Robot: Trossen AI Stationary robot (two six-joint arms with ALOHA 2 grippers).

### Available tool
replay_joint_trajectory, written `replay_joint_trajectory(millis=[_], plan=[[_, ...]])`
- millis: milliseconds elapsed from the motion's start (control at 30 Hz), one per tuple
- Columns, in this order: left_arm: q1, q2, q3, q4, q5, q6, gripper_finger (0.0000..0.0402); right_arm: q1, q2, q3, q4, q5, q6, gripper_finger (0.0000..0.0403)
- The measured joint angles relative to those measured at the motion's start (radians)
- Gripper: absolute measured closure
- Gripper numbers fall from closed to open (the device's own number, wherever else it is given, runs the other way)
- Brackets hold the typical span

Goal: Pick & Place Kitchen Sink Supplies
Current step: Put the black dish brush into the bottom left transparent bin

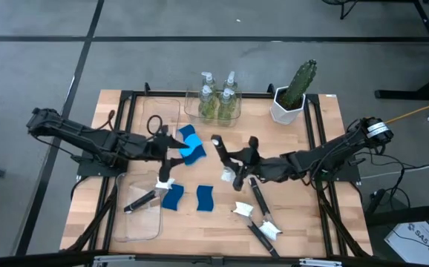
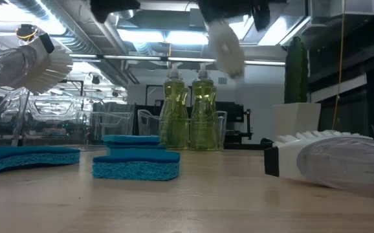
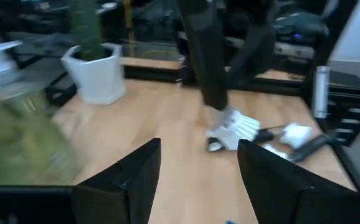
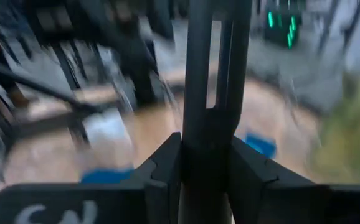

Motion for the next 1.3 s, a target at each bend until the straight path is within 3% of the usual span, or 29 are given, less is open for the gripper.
replay_joint_trajectory(millis=[133,333,533,733,933,1100,1300], plan=[[0.000,0.081,0.000,0.108,0.048,0.041,0.0194,0.000,0.000,0.001,0.164,-0.013,-0.149,0.0311],[-0.001,0.216,0.000,0.332,0.099,0.101,0.0194,-0.008,0.039,0.001,0.338,-0.170,-0.249,0.0311],[-0.001,0.309,0.000,0.512,0.190,0.150,0.0194,-0.016,0.069,0.001,0.399,-0.299,-0.290,0.0311],[-0.001,0.371,0.000,0.601,0.266,0.150,0.0194,-0.025,0.100,0.001,0.490,-0.345,-0.331,0.0305],[0.000,0.429,0.000,0.691,0.269,0.141,0.0194,-0.055,0.165,0.001,0.619,-0.455,-0.339,0.0307],[-0.001,0.440,0.000,0.695,0.265,0.131,0.0195,-0.060,0.200,0.001,0.655,-0.466,-0.339,0.0307],[-0.001,0.440,0.000,0.691,0.263,0.123,0.0246,-0.061,0.202,0.001,0.666,-0.465,-0.346,0.0306]])
